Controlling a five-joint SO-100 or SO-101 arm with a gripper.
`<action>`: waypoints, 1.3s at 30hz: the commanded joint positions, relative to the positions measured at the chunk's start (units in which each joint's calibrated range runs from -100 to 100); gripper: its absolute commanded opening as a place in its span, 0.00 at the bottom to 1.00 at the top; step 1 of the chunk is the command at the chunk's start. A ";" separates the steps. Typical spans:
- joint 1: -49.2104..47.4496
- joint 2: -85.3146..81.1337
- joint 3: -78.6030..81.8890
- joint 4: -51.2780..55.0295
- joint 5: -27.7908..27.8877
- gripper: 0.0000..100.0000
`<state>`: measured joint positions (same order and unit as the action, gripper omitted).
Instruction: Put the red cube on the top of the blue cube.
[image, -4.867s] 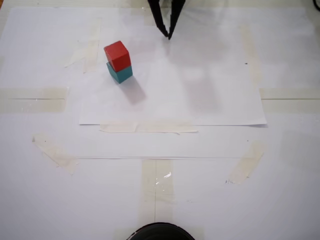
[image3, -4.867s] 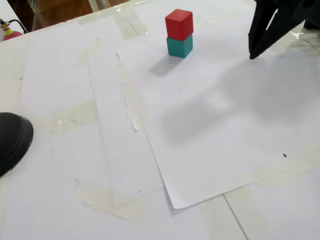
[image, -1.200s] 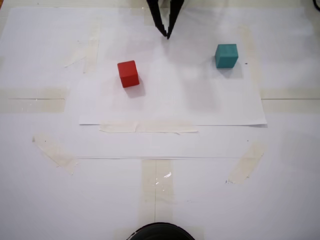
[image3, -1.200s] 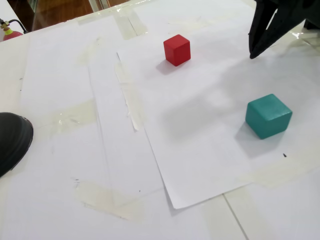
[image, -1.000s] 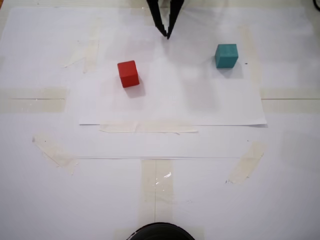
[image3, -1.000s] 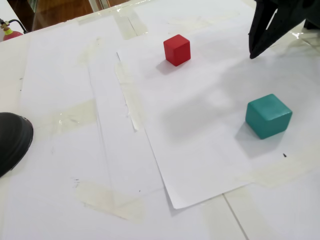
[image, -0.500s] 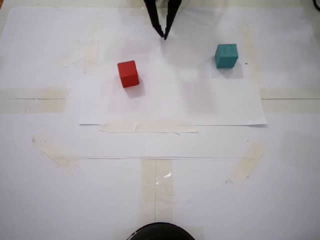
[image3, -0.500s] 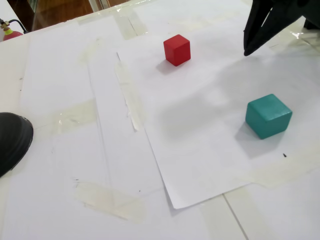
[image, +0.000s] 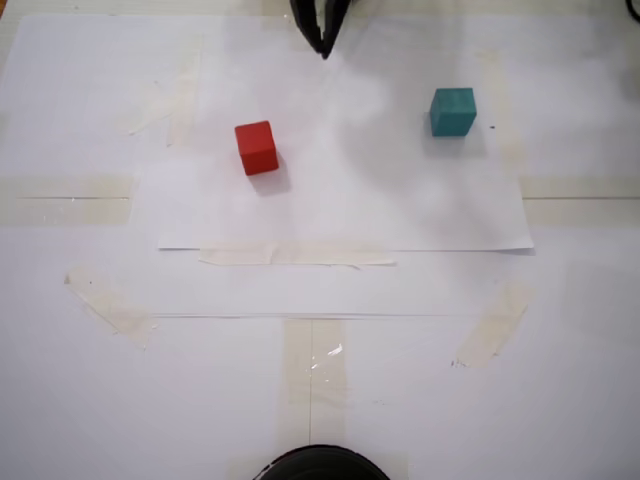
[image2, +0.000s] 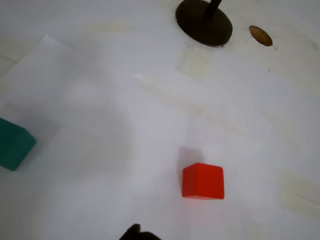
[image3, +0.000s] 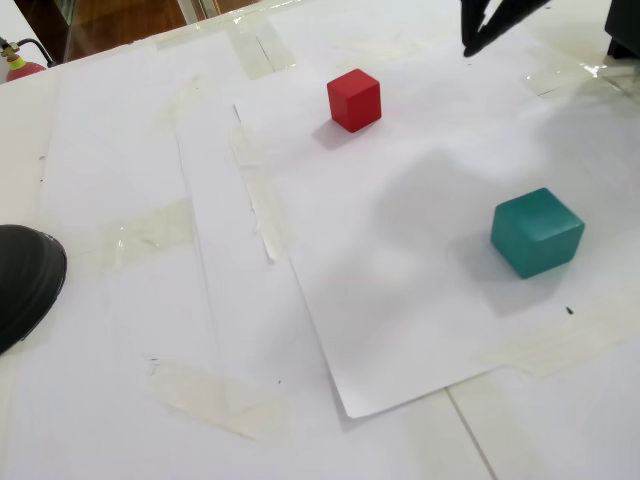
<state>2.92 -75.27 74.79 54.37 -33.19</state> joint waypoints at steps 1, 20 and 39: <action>3.28 14.50 -17.18 1.85 2.44 0.00; 8.89 69.69 -64.03 11.55 3.76 0.00; 6.92 73.30 -67.20 10.98 1.07 0.21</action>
<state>10.67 -0.91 12.79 65.76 -31.23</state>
